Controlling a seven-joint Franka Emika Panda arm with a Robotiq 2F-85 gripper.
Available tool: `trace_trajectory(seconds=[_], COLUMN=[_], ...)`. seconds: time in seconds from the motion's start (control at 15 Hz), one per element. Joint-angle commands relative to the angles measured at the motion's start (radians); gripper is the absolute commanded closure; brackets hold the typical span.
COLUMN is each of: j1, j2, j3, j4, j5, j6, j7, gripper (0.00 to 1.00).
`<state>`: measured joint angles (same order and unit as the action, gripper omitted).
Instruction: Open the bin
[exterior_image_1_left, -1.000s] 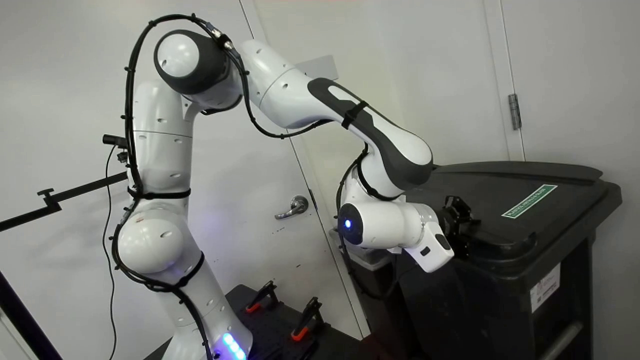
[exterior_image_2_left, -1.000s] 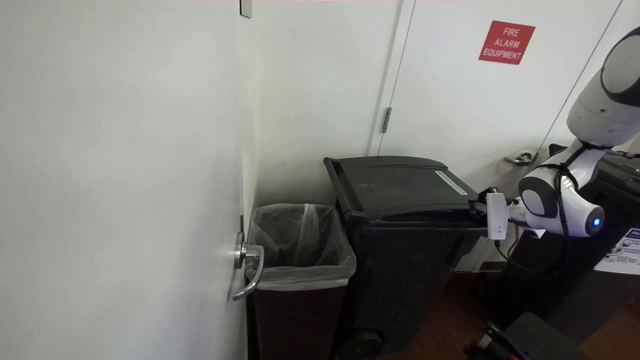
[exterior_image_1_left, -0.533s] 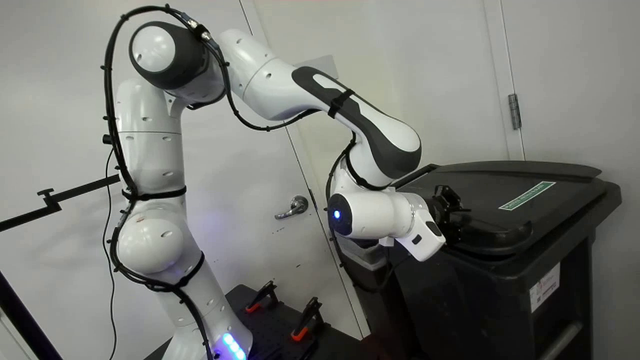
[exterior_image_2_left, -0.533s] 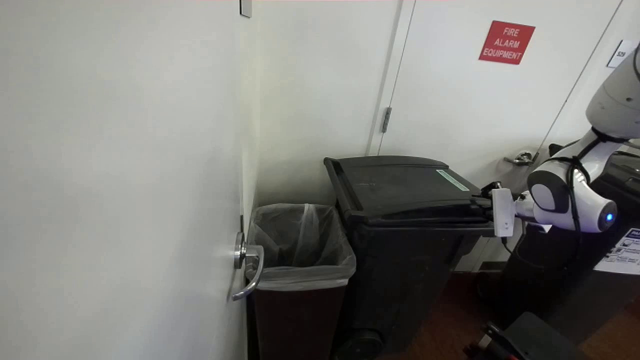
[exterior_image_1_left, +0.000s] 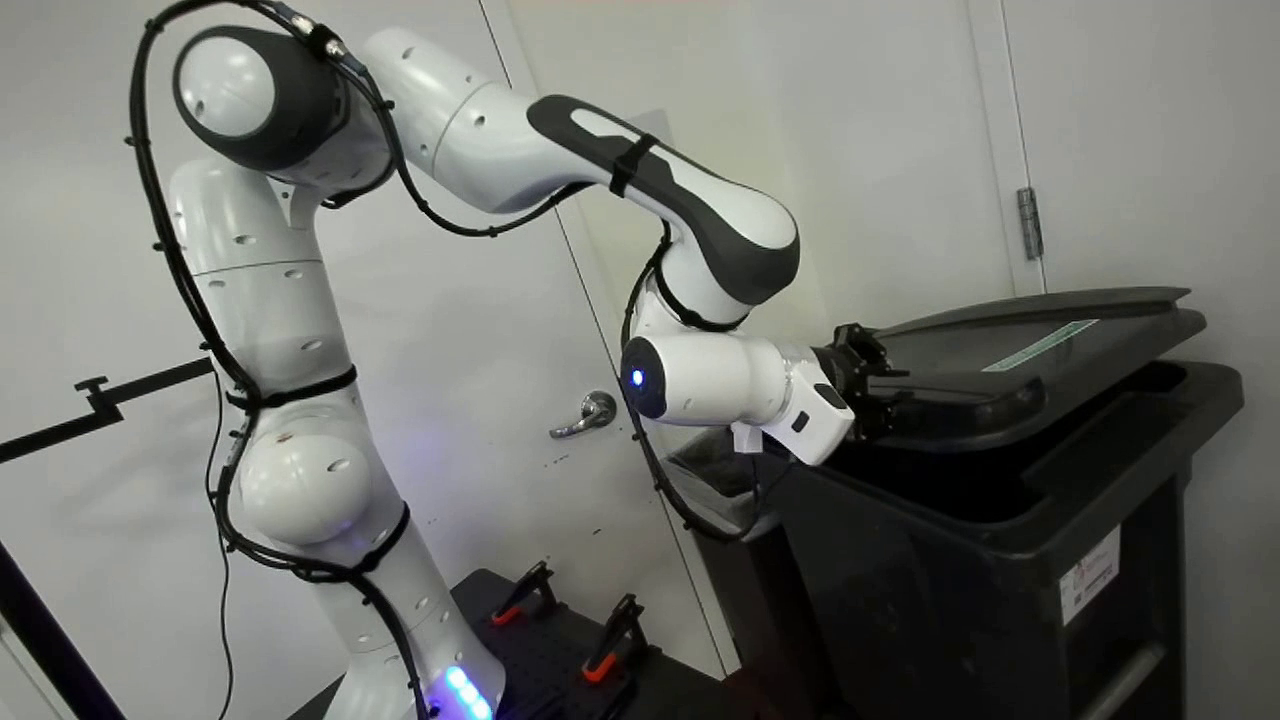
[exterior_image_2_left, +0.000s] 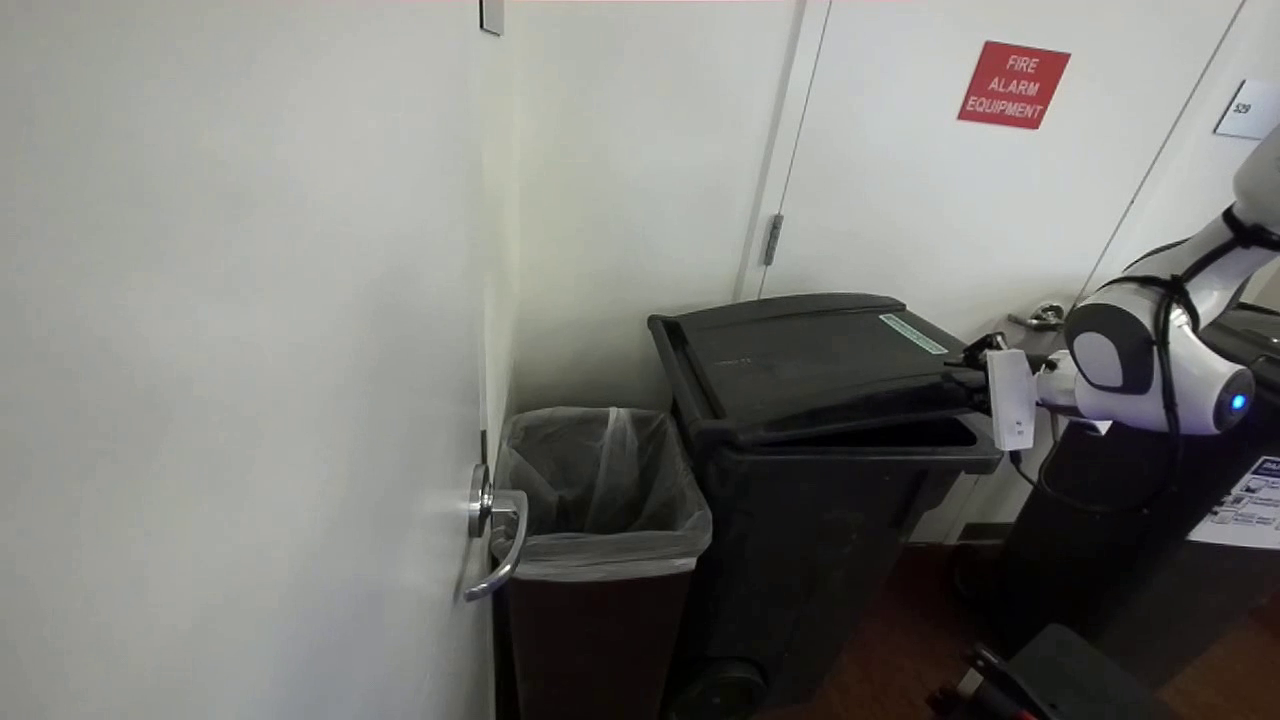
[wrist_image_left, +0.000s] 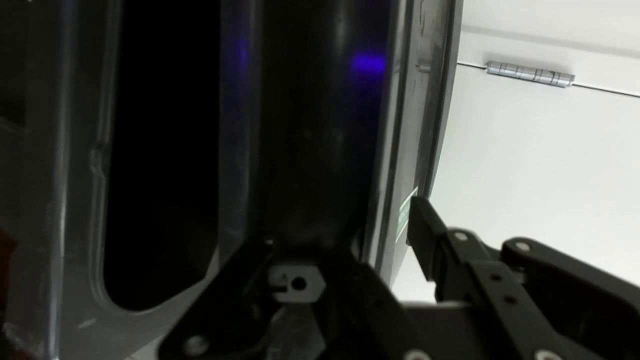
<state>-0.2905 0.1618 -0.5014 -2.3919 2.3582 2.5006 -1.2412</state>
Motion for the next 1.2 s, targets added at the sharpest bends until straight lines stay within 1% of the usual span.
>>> trace_trajectory(seconds=[0.0,0.2,0.27,0.4,0.6,0.73,1.0,1.07,1.13], j1=[0.000,-0.010,-0.013,-0.019,-0.026,-0.034,-0.052,-0.050,-0.053], j2=[-0.077,-0.078,-0.084,-0.097,-0.113,-0.117,-0.110,-0.066,-0.064], j3=[0.025,0.023,0.020,0.018,0.021,0.023,0.029,0.029,0.028], j4=[0.000,0.011,0.007,-0.002,-0.003,-0.002,-0.005,-0.023,-0.031], j5=[0.029,0.053,0.055,0.045,0.001,-0.021,-0.047,-0.047,-0.050], j6=[0.031,0.018,-0.009,-0.051,-0.076,-0.094,-0.159,-0.074,-0.072], j7=[-0.050,-0.077,-0.099,-0.153,-0.201,-0.210,-0.166,-0.174,-0.174], gripper=[0.94,0.94,0.94,0.94,0.94,0.94,0.94,0.94,0.74])
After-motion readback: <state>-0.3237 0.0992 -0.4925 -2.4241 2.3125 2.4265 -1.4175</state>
